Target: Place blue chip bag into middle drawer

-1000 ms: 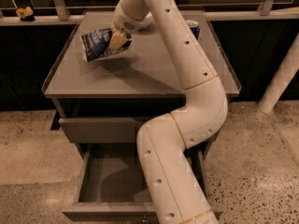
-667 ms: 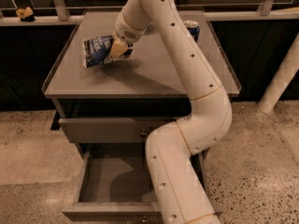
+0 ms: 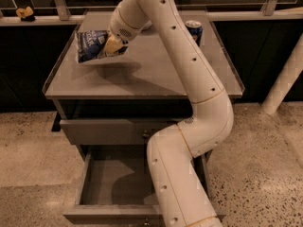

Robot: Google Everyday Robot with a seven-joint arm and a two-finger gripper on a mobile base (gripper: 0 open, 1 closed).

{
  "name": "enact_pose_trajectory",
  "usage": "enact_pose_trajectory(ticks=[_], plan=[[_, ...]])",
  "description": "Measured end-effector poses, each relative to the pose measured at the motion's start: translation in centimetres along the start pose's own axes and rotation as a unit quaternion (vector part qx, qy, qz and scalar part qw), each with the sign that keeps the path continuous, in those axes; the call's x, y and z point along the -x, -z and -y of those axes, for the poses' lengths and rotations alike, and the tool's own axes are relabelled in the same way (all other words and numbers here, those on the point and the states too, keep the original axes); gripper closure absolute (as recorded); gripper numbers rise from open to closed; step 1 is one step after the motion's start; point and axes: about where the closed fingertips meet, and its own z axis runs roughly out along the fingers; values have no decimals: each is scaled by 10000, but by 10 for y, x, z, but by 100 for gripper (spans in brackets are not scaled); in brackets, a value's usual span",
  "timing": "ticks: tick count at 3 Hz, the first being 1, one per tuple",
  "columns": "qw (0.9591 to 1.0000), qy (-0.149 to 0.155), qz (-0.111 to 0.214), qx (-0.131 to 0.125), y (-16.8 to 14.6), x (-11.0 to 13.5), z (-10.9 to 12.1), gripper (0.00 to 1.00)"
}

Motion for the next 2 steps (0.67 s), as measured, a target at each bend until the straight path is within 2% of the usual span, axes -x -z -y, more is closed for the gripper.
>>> enact_pose_trajectory(ticks=[1, 2], plan=[[9999, -13, -62, 154, 2, 11, 2, 100], [9980, -287, -240, 513, 18, 39, 1, 100]])
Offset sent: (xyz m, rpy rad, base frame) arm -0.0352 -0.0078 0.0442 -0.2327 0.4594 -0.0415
